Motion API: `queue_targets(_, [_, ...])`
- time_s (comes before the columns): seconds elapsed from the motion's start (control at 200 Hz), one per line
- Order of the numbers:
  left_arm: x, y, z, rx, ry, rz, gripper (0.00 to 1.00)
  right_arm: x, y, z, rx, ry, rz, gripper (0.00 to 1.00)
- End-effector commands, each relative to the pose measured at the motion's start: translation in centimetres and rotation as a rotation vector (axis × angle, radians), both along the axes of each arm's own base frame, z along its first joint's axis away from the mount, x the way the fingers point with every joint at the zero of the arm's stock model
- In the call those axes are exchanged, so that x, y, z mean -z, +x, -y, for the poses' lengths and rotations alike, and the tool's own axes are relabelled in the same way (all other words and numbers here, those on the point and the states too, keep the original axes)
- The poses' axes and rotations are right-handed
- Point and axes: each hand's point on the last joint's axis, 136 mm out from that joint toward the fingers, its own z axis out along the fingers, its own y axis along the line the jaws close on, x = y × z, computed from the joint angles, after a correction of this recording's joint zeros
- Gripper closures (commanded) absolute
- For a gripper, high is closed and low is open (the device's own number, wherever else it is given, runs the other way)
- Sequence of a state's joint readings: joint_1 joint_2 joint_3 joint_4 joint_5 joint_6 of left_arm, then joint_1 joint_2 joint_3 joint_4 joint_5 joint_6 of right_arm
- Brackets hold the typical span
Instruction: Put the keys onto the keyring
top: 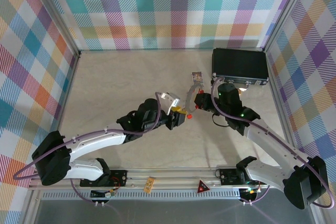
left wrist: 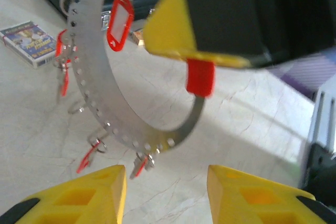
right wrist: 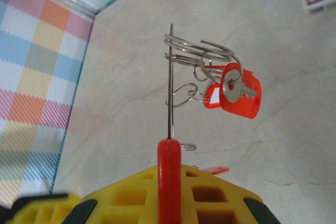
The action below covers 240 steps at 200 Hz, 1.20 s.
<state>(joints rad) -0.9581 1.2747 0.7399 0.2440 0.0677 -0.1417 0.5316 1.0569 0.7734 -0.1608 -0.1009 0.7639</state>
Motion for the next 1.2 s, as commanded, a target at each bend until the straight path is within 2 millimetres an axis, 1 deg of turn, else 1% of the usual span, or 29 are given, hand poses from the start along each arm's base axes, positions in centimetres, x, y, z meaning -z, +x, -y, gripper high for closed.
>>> queue_targets(0.0, [-0.3,-0.7,0.2,0.018,0.060,0.179,0.53,0.6,0.4,0.3,0.110,0.046,-0.141,1.00])
queue_targets(0.08, [-0.5,-0.8,0.5,-0.002,0.092,0.260,0.49,0.8,0.5,-0.1,0.117,0.069,-0.181,1.00])
queue_targets(0.2, [-0.5,-0.5,1.0,-0.011,0.121,0.318,0.44,0.9,0.6,-0.5,0.128,0.082,-0.200,1.00])
queue_targets(0.285, [-0.9,0.1,1.1,-0.035,0.131,0.322,0.44,0.7,0.7,-0.6,0.128,0.089,-0.206,1.00])
queue_targets(0.365, [-1.8,0.4,1.3,-0.052,0.116,0.317,0.43,0.6,0.7,-0.6,0.127,0.085,-0.213,1.00])
queue_targets(0.455, [-2.4,0.2,1.7,-0.039,0.098,0.315,0.43,0.5,0.6,-0.6,0.127,0.084,-0.213,1.00])
queue_targets(0.545, [-2.5,0.2,1.9,-0.035,0.094,0.305,0.43,0.4,0.5,-0.6,0.125,0.088,-0.209,1.00])
queue_targets(0.745, [-2.3,0.4,2.3,-0.027,0.113,0.302,0.42,0.4,0.4,-0.6,0.130,0.090,-0.211,1.00])
queue_targets(0.895, [-1.1,1.1,2.9,-0.036,0.165,0.292,0.42,0.2,0.3,-0.8,0.133,0.108,-0.224,1.00])
queue_targets(0.965, [-0.8,1.7,2.8,-0.072,0.188,0.310,0.42,0.1,0.3,-0.9,0.132,0.108,-0.224,1.00])
queue_targets(1.045, [-0.9,2.2,2.8,-0.096,0.201,0.338,0.42,0.0,0.1,-1.0,0.128,0.110,-0.225,1.00])
queue_targets(1.12, [-0.9,2.1,3.2,-0.085,0.214,0.356,0.40,0.1,0.1,-1.0,0.134,0.114,-0.233,1.00])
queue_targets(1.195, [-0.7,2.0,3.8,-0.072,0.238,0.376,0.40,0.2,0.0,-1.2,0.132,0.120,-0.237,1.00])
